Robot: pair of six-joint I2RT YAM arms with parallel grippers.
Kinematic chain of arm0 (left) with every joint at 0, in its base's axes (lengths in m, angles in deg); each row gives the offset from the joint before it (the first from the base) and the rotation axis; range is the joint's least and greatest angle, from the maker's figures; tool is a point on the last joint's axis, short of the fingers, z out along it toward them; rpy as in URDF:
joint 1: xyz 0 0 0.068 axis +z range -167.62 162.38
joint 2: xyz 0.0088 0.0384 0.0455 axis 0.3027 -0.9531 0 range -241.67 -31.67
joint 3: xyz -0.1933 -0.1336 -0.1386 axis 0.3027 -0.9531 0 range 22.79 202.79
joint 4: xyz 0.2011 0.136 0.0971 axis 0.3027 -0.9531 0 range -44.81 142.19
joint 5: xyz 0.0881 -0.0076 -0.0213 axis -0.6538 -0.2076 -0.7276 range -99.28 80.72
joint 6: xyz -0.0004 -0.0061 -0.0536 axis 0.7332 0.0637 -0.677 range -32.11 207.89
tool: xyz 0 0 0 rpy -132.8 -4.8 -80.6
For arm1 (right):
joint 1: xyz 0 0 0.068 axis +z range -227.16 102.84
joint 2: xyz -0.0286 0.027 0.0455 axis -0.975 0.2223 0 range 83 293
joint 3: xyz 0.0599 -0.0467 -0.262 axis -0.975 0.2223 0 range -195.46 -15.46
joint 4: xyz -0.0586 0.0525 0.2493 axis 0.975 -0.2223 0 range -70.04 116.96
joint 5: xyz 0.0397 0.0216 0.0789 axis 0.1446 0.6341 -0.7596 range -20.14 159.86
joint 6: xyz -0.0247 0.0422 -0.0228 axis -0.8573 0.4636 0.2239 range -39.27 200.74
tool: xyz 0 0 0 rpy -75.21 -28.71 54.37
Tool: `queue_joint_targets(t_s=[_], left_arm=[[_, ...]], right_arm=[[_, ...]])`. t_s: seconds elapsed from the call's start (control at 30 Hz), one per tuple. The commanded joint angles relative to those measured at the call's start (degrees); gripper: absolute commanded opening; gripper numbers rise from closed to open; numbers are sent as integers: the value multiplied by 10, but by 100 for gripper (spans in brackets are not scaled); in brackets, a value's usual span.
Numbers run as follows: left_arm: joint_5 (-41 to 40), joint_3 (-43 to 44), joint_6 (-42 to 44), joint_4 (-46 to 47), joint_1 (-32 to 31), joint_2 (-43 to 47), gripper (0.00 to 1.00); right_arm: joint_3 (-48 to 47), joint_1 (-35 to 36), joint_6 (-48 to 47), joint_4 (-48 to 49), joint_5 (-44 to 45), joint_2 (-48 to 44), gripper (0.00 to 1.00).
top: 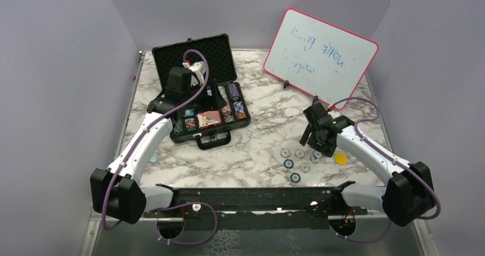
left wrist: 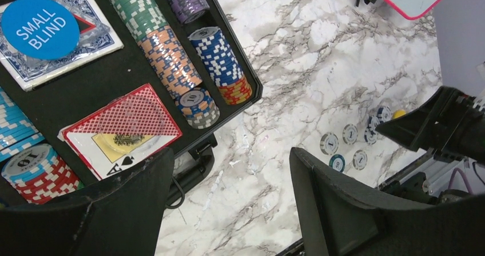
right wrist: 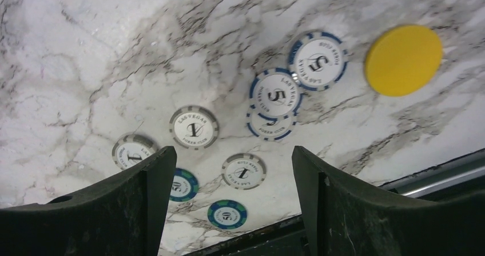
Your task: Pack up texas hold em set
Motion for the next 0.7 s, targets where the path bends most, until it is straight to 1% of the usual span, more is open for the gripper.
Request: queue_joint_targets(t_s=[0.0, 0.03, 0.1, 0.23, 0.43, 0.57, 0.67], left_arm=[[-1, -21, 2, 21, -2, 42, 76], [-3, -28, 2, 21, -3, 49, 76], [-4, -50, -10, 25, -4, 60, 77], [23, -96, -48, 63, -12, 74, 77], [39, -130, -73, 83, -26, 98, 77], [39, -146, -78, 80, -34, 107, 77], [34, -155, -81, 78, -39, 109, 77]], right_arm=[[3, -60, -22, -43, -9, -23, 78], [1, -78, -28, -45, -13, -24, 78], [-5, -114, -38, -46, -17, -25, 83], [-17, -193, -68, -44, -45, -14, 89], [-44, -299, -85, -55, -70, 20, 92], [-29, -399, -101, -46, -96, 41, 93], [-11, -444, -90, -51, -96, 55, 94]])
